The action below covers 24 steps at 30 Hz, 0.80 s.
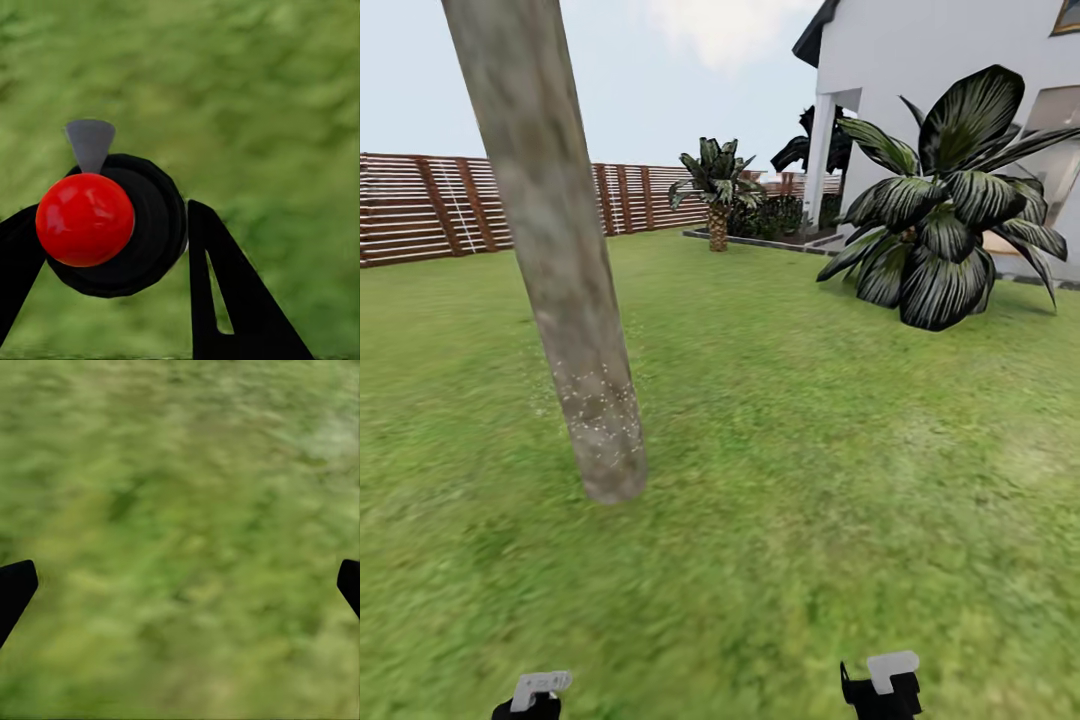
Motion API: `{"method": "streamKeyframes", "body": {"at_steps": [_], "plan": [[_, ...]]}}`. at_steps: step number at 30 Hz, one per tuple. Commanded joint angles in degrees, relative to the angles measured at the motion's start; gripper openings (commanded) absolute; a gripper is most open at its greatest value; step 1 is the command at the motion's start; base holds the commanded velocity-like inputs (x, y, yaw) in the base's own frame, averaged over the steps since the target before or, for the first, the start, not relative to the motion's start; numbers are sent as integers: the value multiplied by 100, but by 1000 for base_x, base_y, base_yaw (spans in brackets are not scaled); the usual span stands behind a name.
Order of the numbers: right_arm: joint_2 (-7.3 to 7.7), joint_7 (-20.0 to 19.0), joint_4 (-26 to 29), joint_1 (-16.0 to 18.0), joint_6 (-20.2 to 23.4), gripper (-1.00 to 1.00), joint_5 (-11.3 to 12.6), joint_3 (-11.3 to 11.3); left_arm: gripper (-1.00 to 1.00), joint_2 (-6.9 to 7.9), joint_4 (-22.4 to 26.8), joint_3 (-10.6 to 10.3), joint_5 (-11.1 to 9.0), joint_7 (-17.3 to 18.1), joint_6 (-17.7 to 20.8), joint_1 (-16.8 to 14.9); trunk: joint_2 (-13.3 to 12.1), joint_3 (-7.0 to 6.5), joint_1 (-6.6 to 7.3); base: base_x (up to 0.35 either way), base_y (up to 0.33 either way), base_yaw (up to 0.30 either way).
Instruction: In the garden, pick up the pesticide atomizer on the floor and spray pesticide onto both trees until each tree trunk is fully covered.
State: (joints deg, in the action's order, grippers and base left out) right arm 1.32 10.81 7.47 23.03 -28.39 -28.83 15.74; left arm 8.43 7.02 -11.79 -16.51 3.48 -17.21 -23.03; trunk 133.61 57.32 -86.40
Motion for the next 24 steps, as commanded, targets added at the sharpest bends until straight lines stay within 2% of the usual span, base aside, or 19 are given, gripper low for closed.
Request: {"method": "streamKeyframes", "body": {"at_steps": [1, 10, 13, 17, 24], "plan": [[0, 0, 0, 0, 0, 100, -2, 0, -100, -9, -4, 12, -6, -3, -1, 0, 0, 0, 0, -256, 0, 277], [-6, 0, 0, 0, 0, 100, -6, 0, -100, -9, -7, 19, -163, -12, -4, 0, 0, 0, 0, -322, -23, 277], [-7, 0, -4, 0, 0, 100, -8, 0, -100, -8, -3, 25, -190, -14, -9, 0, 0, 0, 0, -293, -174, 277], [-3, 1, -8, 0, 0, 100, -9, 0, -100, -8, 0, 26, -348, -6, -17, 0, 0, 0, 0, -281, -201, 277], [-1, 5, -9, 0, 0, 100, -9, 0, -100, -8, 1, 27, -371, -11, -16, 0, 0, 0, 0, -276, -212, 277]]}}
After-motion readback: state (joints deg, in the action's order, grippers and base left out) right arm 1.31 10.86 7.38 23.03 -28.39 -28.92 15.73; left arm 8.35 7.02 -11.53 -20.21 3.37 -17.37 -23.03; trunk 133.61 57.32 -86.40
